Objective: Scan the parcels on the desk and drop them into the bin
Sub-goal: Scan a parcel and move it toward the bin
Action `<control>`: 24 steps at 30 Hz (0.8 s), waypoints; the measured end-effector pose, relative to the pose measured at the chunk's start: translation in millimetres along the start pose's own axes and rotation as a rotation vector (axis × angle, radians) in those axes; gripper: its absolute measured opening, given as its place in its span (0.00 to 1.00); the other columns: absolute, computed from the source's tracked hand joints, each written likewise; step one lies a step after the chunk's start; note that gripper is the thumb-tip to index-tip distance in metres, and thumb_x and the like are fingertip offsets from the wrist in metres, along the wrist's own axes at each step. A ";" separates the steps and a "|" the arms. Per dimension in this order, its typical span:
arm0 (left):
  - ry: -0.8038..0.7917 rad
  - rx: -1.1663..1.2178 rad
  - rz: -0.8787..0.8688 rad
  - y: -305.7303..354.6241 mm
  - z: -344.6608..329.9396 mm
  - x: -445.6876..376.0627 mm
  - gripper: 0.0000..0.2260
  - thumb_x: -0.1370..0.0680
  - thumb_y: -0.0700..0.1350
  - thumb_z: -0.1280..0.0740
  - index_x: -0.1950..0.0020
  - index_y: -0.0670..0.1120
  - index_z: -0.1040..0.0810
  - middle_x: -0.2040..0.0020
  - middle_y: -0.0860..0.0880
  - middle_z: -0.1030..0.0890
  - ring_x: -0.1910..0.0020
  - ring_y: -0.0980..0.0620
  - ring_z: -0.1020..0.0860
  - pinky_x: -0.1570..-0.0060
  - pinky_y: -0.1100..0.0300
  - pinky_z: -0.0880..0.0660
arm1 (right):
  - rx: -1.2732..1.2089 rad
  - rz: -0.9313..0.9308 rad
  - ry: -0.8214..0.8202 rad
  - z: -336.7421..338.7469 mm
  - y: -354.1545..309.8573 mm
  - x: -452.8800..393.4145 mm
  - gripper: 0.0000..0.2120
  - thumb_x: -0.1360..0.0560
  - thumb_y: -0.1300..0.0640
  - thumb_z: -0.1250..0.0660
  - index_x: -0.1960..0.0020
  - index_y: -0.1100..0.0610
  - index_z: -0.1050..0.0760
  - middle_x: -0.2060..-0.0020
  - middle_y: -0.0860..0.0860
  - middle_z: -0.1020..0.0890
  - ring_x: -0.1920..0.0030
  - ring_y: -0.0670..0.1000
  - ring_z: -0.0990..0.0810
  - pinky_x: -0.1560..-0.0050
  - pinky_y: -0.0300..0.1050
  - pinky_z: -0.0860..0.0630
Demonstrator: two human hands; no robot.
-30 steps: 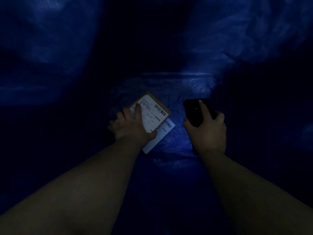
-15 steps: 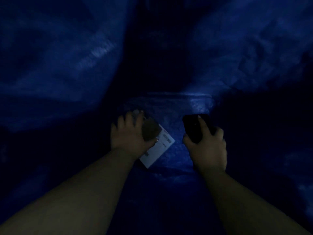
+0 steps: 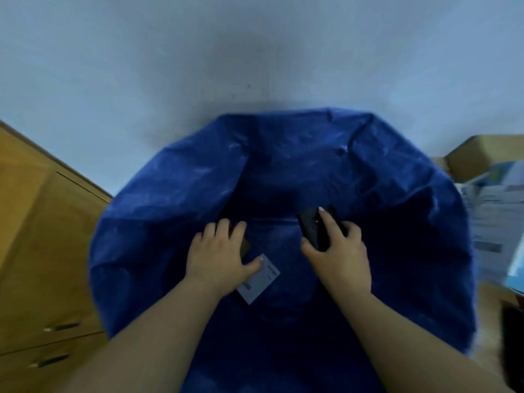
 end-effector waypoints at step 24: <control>0.450 -0.081 -0.737 203.1 216.1 209.4 0.32 0.26 0.70 0.42 0.29 0.52 0.32 0.36 0.48 0.28 0.37 0.45 0.29 0.45 0.49 0.30 | -0.034 -0.191 0.597 253.0 57.3 318.8 0.35 0.27 0.38 0.32 0.23 0.37 0.39 0.31 0.53 0.33 0.35 0.58 0.28 0.36 0.54 0.26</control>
Point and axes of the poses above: each hand's wrist, its own x-axis away from the middle knuckle, its own z-axis out of the back of the hand, y = z × x, the point moved 1 cm from there along -x, towards the middle knuckle
